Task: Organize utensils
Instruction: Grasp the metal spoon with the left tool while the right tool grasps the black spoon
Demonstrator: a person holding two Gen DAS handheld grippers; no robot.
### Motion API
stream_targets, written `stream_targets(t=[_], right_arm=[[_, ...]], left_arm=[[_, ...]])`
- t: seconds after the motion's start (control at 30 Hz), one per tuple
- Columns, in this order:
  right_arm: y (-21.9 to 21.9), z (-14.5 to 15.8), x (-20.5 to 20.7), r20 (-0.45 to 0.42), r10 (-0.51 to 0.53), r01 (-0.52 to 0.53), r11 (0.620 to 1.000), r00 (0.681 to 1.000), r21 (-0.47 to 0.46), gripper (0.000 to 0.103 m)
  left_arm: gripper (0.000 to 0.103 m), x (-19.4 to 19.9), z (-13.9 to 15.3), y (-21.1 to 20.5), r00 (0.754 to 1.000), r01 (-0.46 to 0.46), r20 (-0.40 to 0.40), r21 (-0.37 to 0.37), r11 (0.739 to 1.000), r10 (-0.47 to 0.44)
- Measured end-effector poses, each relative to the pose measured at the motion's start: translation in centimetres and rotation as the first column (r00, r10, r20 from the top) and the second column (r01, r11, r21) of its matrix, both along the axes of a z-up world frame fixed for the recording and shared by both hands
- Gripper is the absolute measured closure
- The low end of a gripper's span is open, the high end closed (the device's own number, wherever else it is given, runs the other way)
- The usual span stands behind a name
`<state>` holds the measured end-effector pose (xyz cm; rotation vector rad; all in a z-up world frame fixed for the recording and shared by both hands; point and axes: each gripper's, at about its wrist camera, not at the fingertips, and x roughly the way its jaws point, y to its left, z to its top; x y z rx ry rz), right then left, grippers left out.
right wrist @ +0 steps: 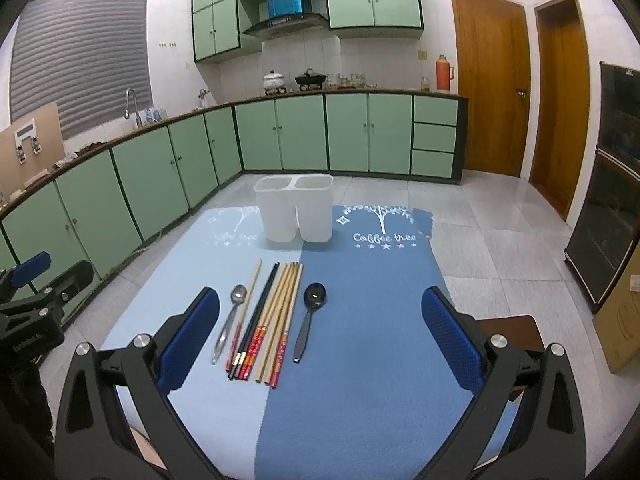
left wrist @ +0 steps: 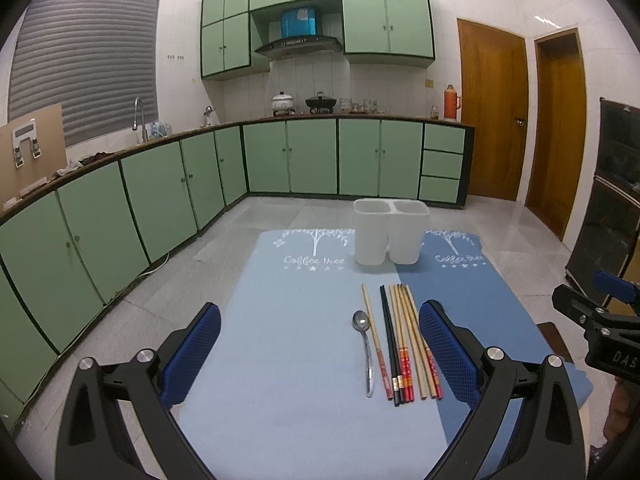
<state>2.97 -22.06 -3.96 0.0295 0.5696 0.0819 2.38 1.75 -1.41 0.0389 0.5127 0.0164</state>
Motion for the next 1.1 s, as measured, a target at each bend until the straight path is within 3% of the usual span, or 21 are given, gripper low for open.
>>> stream_targets(t=[0.4,0.53,0.77,1.1], right_arm=[[0.0,-4.7,8.1,-0.183,-0.022,0.022,1.000,0.983,-0.003,0.005],[-0.1,-6.2,10.4,-0.231,-0.040,0.040,0.999,0.972,-0.004,0.005],[-0.8,-8.0,11.9,-0.279,-0.057,0.057,0.998,0.959,-0.008,0.006],[-1.9,-9.7,13.3,-0.322,-0.068,0.076,0.997,0.944,0.015,0.006]], left_arm=[[0.006,7.5,-5.2,0.2,0.985,-0.010,-0.171,0.002,1.000,0.011],[0.008,10.9,-7.7,-0.1,0.967,-0.002,-0.255,-0.019,1.000,-0.003],[0.010,15.8,-12.0,-2.0,0.934,0.019,-0.357,0.019,1.000,-0.011],[0.011,17.4,-16.8,-2.8,0.884,0.034,-0.467,0.058,0.998,-0.003]])
